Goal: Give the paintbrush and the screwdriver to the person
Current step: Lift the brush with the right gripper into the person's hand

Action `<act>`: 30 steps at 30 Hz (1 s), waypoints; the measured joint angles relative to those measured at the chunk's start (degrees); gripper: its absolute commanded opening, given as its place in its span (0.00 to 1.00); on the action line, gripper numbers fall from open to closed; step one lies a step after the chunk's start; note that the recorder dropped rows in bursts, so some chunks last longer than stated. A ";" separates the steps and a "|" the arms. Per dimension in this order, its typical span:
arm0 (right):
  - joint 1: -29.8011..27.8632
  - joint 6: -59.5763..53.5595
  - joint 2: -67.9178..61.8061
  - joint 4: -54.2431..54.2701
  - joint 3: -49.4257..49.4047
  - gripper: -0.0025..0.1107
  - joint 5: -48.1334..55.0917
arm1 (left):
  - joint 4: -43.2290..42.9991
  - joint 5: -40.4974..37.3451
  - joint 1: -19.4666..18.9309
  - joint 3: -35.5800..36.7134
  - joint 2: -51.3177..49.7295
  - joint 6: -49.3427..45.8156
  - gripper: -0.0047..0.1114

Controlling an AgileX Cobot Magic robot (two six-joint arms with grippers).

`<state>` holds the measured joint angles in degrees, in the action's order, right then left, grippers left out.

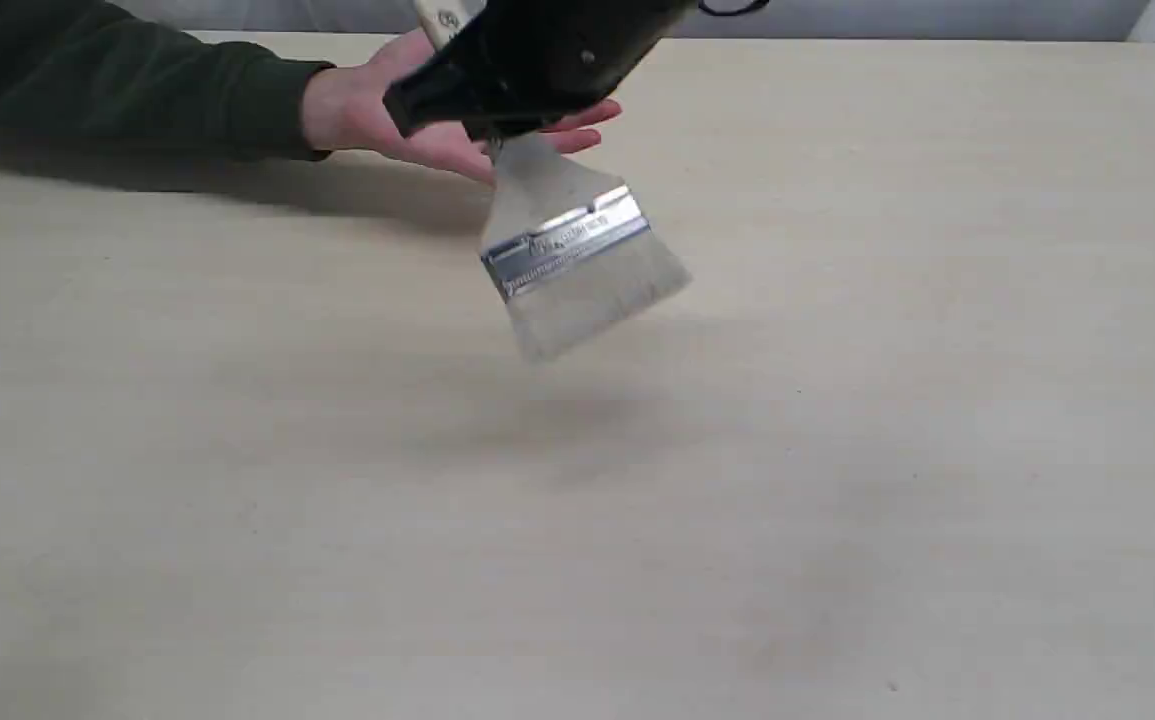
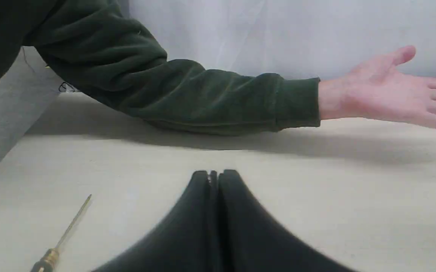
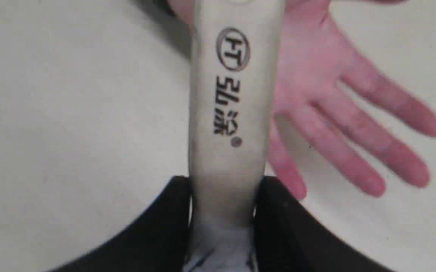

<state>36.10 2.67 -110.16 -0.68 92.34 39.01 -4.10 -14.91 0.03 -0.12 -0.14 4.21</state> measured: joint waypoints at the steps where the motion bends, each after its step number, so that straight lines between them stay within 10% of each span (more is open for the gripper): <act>1: 0.00 0.79 -0.13 -0.58 0.69 0.06 -0.22 | 0.00 0.00 0.00 0.00 0.00 0.00 0.04; 30: -5.24 8.36 -23.43 -10.85 30.27 0.06 -0.35 | 0.00 0.00 0.00 0.00 0.00 0.00 0.04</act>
<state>30.86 11.03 -133.59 -11.53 122.62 38.66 -4.10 -14.91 0.03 -0.12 -0.14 4.21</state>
